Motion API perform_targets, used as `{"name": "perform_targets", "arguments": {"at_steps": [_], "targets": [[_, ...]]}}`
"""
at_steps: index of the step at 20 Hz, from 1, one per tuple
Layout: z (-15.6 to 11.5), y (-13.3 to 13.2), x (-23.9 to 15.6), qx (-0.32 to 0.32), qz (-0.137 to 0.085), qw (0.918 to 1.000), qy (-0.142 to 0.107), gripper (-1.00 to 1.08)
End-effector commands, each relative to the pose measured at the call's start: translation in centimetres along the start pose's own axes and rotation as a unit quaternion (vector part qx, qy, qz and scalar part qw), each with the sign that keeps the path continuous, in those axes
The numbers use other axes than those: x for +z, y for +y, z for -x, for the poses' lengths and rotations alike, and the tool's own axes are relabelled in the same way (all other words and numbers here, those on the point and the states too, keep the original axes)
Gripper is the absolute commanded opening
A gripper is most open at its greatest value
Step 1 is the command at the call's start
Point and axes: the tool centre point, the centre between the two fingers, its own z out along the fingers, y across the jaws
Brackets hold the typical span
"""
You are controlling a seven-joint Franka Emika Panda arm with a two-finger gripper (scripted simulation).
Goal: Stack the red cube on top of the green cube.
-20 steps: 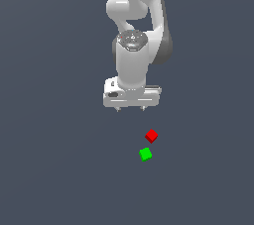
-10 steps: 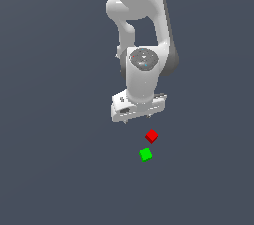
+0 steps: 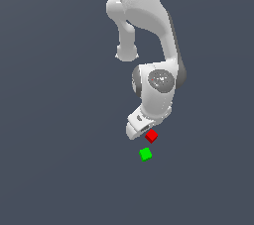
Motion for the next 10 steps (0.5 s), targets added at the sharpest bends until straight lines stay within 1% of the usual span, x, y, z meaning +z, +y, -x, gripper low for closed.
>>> {"name": "perform_targets", "arguments": {"at_steps": [1, 5, 10], "targets": [[-0.8, -0.6, 0.8, -0.031, 0.0, 0.9995, 0.0, 1.0], [-1.5, -1.4, 1.8, -0.064, 0.001, 0.998, -0.001, 1.0], [-1.9, -1.9, 2.3, -0.081, 0.001, 0.9967, -0.001, 1.0]]}}
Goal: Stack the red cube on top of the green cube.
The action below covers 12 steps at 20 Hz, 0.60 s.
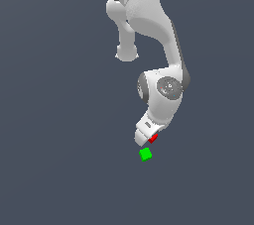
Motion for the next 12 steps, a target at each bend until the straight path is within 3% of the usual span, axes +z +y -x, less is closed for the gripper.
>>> {"name": "perform_targets", "arguments": {"at_steps": [1, 12], "targets": [[-0.1, -0.1, 0.1, -0.005, 0.0, 1.0, 0.0, 1.0], [0.0, -0.1, 3.6, -0.005, 0.0, 1.0, 0.0, 1.0]]}}
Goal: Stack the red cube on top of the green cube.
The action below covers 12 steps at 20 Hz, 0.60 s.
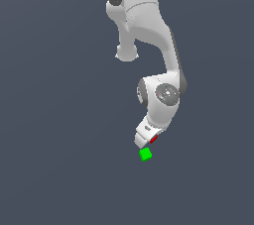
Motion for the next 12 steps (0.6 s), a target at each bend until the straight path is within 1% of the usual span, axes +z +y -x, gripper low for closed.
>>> {"name": "perform_targets", "arguments": {"at_steps": [1, 4, 8, 9, 12], "targets": [[0.0, -0.1, 1.3, -0.001, 0.0, 1.0, 0.0, 1.0], [0.0, 0.0, 2.2, -0.001, 0.0, 1.0, 0.0, 1.0], [-0.1, 0.0, 2.3, -0.001, 0.0, 1.0, 0.0, 1.0], [-0.1, 0.0, 2.3, -0.001, 0.0, 1.0, 0.0, -1.0], [-0.1, 0.0, 2.3, -0.001, 0.0, 1.0, 0.0, -1.0]]}}
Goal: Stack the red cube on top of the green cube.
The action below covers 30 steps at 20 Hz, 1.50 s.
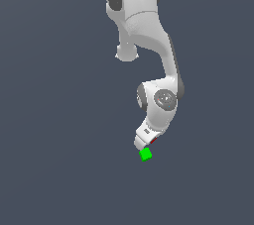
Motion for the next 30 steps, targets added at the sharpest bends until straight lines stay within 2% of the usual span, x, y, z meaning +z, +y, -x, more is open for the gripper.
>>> {"name": "perform_targets", "arguments": {"at_steps": [1, 13, 24, 30], "targets": [[0.0, 0.0, 0.0, 0.0, 0.0, 1.0, 0.0, -1.0], [0.0, 0.0, -1.1, 0.0, 0.0, 1.0, 0.0, -1.0], [0.1, -0.1, -8.0, 0.0, 0.0, 1.0, 0.0, -1.0], [0.0, -0.1, -9.9, 0.0, 0.0, 1.0, 0.0, -1.0]]}}
